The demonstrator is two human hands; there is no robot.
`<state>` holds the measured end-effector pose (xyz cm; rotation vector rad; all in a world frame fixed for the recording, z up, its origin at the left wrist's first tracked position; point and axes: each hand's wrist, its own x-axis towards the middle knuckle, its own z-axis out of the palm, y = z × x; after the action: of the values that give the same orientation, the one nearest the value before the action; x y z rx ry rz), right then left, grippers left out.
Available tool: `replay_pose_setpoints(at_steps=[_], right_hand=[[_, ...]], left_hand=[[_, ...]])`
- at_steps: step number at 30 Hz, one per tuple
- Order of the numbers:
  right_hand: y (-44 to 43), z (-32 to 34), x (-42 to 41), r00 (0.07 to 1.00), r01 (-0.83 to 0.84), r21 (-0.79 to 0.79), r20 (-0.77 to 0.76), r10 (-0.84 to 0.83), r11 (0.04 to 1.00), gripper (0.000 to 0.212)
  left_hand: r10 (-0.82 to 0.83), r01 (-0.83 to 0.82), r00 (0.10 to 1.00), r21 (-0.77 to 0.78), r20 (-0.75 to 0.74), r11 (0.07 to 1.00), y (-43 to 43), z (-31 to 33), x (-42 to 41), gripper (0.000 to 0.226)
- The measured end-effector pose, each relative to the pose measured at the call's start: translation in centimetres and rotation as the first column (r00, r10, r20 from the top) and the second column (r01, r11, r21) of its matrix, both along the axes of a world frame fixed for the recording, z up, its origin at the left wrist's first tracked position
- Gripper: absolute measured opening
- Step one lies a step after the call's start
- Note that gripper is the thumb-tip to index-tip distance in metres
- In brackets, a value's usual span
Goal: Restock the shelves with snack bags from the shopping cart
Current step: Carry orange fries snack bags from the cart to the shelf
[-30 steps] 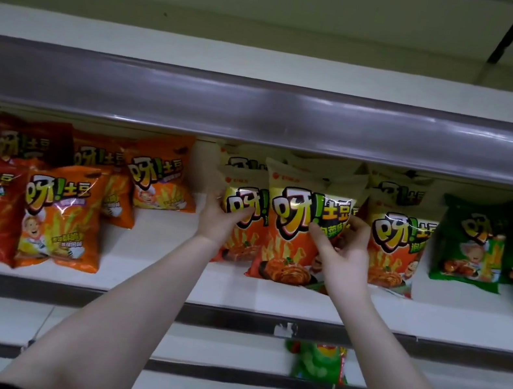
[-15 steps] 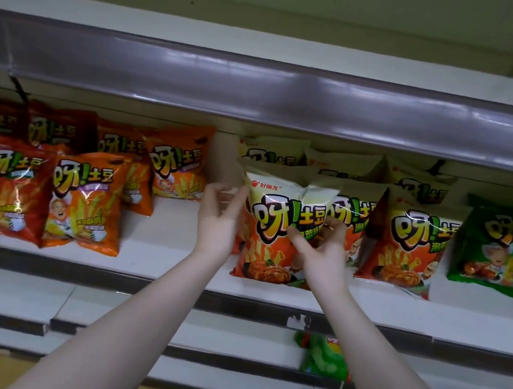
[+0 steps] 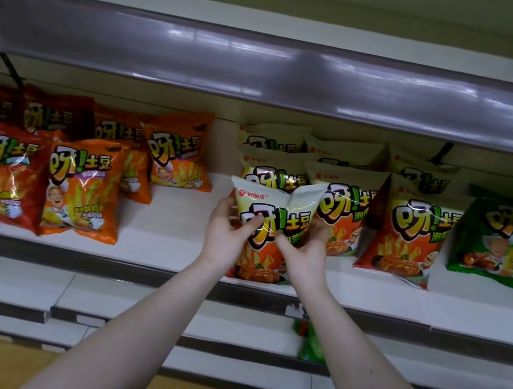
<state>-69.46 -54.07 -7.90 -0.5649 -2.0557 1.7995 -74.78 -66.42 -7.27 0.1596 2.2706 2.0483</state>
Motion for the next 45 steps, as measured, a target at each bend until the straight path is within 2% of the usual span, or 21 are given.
replay_pose_setpoints(at_steps=[5, 7, 10, 13, 16, 21, 25, 29, 35, 45], right_hand=[[0.1, 0.1, 0.5, 1.0, -0.02, -0.033, -0.025, 0.019, 0.999, 0.062], [0.4, 0.3, 0.9, 0.999, -0.033, -0.061, -0.034, 0.031, 0.998, 0.062], [1.1, 1.2, 1.7, 0.998, -0.031, -0.095, -0.064, 0.025, 0.995, 0.058], [2.2, 2.7, 2.7, 0.993, 0.019, -0.072, -0.116, -0.028, 0.997, 0.05], [4.2, 3.7, 4.2, 0.985, 0.072, -0.006, -0.156, -0.073, 0.997, 0.043], [8.9, 5.4, 8.8, 0.951, 0.193, -0.002, -0.245, -0.188, 0.981, 0.03], [15.2, 6.3, 15.4, 0.881, 0.395, -0.044, -0.265, -0.392, 0.918, 0.026], [21.7, 6.5, 23.4, 0.776, 0.593, -0.008, -0.261, -0.574, 0.805, 0.029], [30.0, 5.9, 35.6, 0.627, 0.756, -0.033, -0.253, -0.737, 0.654, 0.028], [39.4, 3.0, 50.4, 0.393, 0.897, -0.129, -0.202, -0.897, 0.422, 0.033]], left_hand=[[-0.014, 0.01, 0.999, 0.081, 0.051, 0.997, -0.1, 1.0, 0.7, 0.043], [0.059, -0.061, 0.998, 0.052, 0.025, 0.997, -0.3, 1.4, 0.9, 0.049], [0.223, -0.231, 0.962, -0.035, -0.161, 0.972, -0.5, 2.5, 0.8, 0.052], [0.272, -0.287, 0.902, 0.005, -0.335, 0.958, 0.5, 4.7, 1.4, 0.048], [0.138, -0.122, 0.927, 0.066, -0.348, 0.99, 3.2, 6.8, 2.8, 0.033], [-0.129, 0.172, 0.928, 0.093, -0.35, 0.981, 10.5, 8.1, 6.4, 0.025], [-0.359, 0.411, 0.881, 0.124, -0.308, 0.903, 18.7, 8.4, 11.6, 0.025], [-0.589, 0.636, 0.76, 0.131, -0.274, 0.76, 26.6, 8.5, 18.1, 0.019], [-0.768, 0.798, 0.6, 0.101, -0.225, 0.594, 37.4, 7.9, 28.7, 0.017], [-0.91, 0.919, 0.395, 0.055, -0.129, 0.391, 49.9, 5.9, 42.2, 0.017]])
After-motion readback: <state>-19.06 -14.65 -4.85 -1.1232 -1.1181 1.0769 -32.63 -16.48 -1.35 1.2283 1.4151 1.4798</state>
